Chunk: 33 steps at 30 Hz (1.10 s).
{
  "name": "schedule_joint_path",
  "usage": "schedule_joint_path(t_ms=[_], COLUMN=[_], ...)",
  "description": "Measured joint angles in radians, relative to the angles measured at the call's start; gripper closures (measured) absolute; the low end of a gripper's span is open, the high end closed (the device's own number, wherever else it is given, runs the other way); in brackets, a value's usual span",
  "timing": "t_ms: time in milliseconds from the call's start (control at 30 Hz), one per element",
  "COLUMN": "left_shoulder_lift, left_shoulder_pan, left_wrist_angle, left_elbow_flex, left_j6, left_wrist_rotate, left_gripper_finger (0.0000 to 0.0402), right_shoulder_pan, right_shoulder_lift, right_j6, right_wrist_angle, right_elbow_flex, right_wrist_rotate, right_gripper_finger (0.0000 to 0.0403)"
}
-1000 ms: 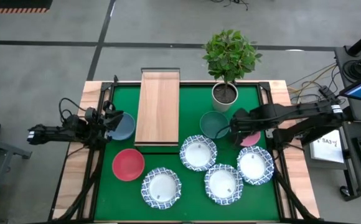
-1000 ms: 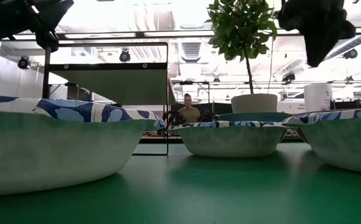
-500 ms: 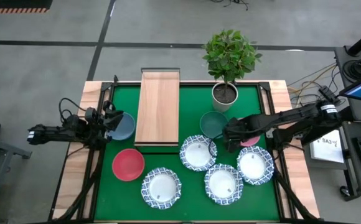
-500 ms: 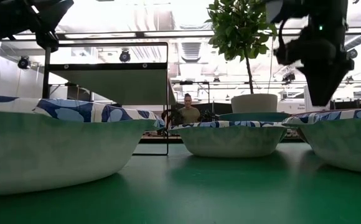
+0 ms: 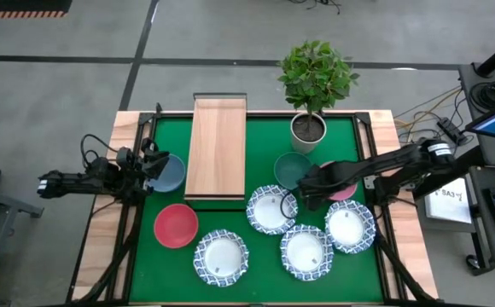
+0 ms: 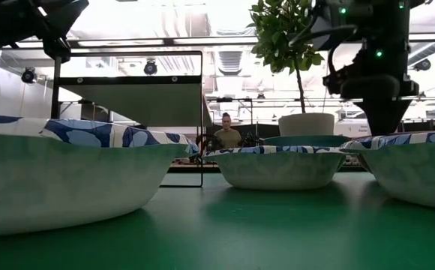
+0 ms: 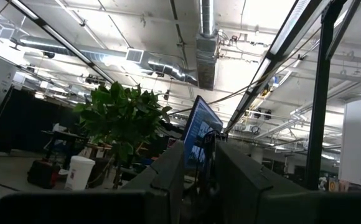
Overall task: Place and stack bowls onto a shelf
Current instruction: Put the pink bowl on the shelf
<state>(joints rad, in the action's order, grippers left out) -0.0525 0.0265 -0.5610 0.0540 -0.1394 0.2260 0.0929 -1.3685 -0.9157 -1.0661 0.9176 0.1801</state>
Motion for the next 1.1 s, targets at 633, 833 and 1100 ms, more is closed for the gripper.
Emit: schedule_joint_path(t_ms=[633, 833, 1100], left_shoulder_lift=[0.0, 0.0, 0.0], left_shoulder_pan=[0.0, 0.0, 0.0], left_wrist_angle=[-0.001, -0.001, -0.001], left_elbow_flex=[0.0, 0.0, 0.0], left_j6=[0.0, 0.0, 0.0], left_wrist_rotate=[0.0, 0.0, 0.0], left_gripper_finger=[0.0327, 0.0327, 0.0327], right_shoulder_pan=[0.01, 0.062, 0.141], right_shoulder_lift=[0.041, 0.034, -0.003], right_j6=[0.037, 0.071, 0.207], right_wrist_angle=[-0.25, -0.264, -0.128], right_elbow_flex=[0.243, 0.452, 0.667], right_wrist_rotate=[0.004, 0.002, 0.048], right_gripper_finger=[0.0393, 0.0394, 0.0394])
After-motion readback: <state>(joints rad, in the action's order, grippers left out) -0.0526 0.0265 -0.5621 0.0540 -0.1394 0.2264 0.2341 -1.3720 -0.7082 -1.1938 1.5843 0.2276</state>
